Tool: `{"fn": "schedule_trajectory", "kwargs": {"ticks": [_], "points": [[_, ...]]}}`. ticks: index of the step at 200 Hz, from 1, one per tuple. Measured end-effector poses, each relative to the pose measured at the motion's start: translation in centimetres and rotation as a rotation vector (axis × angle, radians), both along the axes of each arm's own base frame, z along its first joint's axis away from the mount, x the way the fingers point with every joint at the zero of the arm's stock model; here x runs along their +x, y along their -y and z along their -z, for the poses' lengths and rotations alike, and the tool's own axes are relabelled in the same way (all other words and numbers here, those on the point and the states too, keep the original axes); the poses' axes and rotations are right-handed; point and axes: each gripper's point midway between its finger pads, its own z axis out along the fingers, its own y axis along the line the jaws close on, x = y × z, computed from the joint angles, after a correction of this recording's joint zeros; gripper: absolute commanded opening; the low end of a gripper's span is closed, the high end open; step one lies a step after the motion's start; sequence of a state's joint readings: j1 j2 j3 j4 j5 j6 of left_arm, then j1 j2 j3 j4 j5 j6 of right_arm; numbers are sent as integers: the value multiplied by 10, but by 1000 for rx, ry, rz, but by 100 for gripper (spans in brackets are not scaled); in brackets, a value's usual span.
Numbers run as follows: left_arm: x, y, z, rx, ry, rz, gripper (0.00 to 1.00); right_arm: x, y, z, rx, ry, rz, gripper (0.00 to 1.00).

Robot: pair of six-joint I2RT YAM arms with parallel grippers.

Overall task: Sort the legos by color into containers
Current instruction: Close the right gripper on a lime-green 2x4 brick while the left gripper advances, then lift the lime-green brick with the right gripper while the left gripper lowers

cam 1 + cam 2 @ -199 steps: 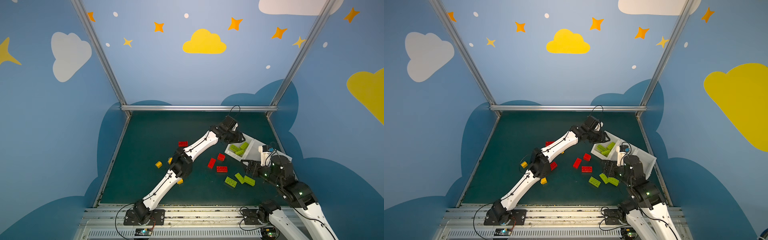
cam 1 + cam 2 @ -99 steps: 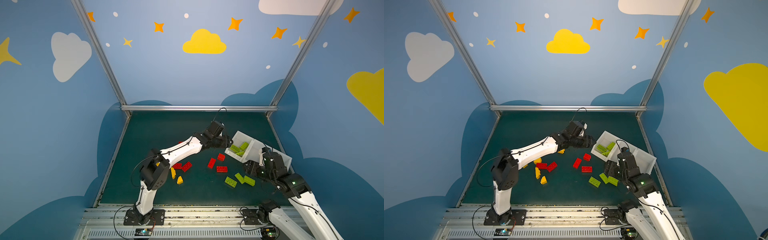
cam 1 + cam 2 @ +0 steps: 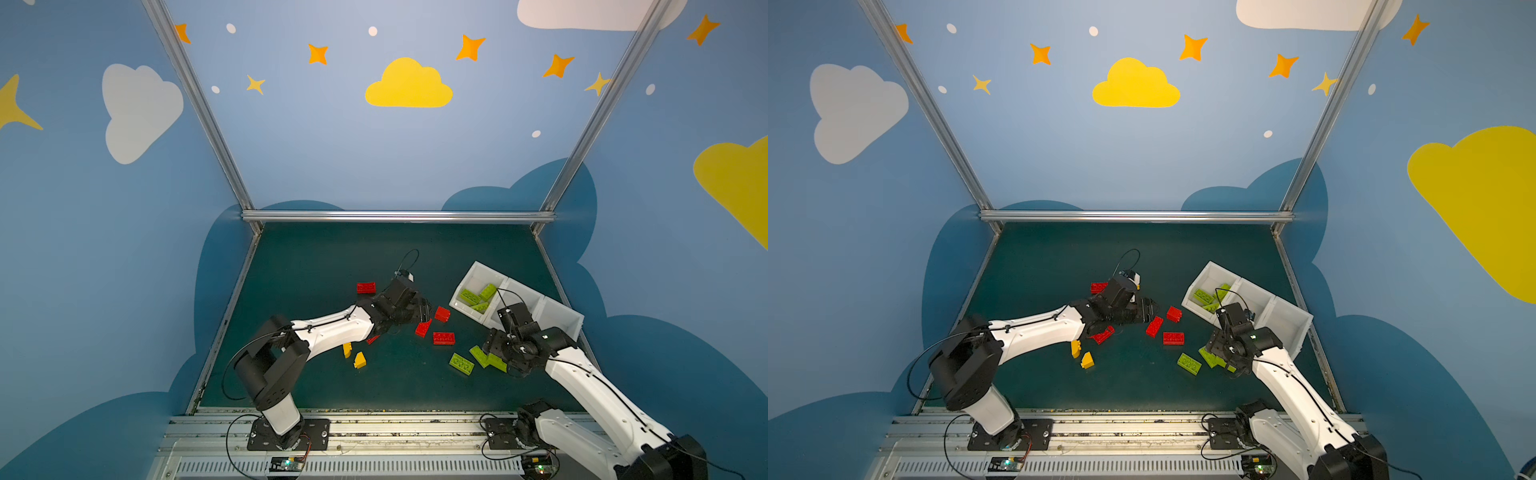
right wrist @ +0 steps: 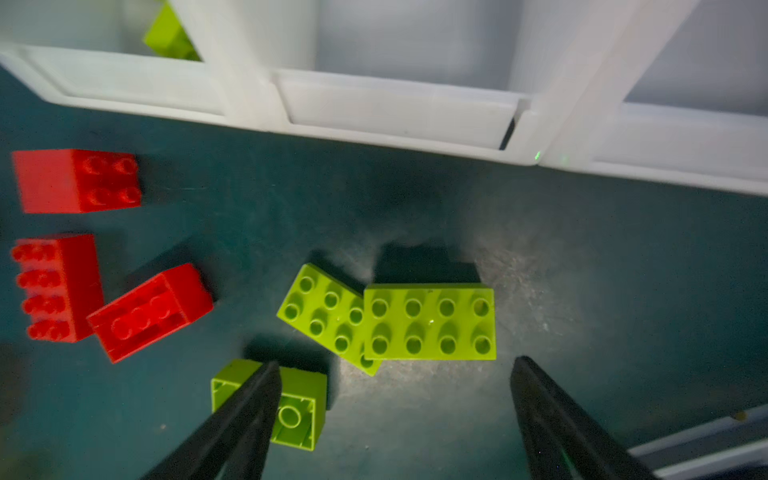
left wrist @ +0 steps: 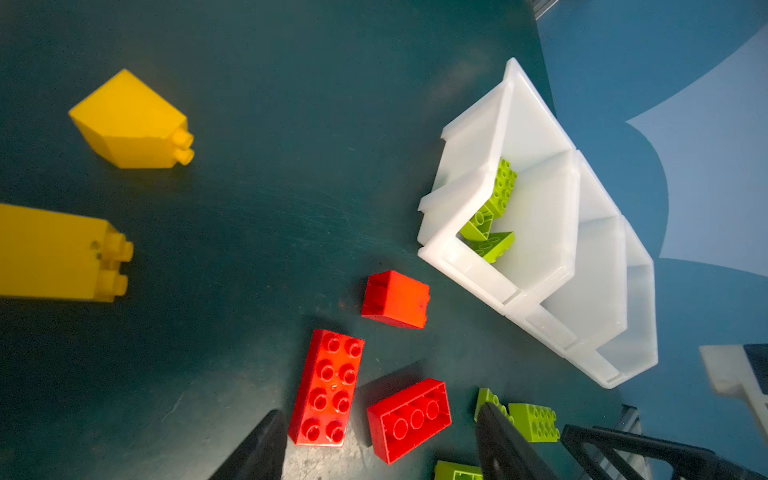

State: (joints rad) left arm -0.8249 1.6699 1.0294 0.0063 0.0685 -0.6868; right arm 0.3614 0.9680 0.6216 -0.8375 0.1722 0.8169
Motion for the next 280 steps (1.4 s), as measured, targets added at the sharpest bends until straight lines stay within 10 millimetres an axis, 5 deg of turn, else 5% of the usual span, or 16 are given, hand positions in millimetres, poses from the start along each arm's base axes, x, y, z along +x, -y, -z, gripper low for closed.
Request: {"fn": "schedule_trajectory", "kwargs": {"ticks": [80, 147, 205, 239, 280], "points": [[-12, -13, 11, -25, -19, -31, 71, 2, 11, 34, -27, -74, 69, 82], [-17, -14, 18, -26, -39, -38, 71, 10, 9, 43, -11, -73, 70, 55], [-17, -14, 18, -27, -41, -41, 71, 11, 7, 42, -11, -79, 32, 48], [-18, -14, 18, -26, -42, -41, 71, 14, 3, 28, -2, -48, -16, 45], [-25, -23, 19, -19, -43, -43, 71, 37, -9, -22, 36, 95, -93, 45]]}}
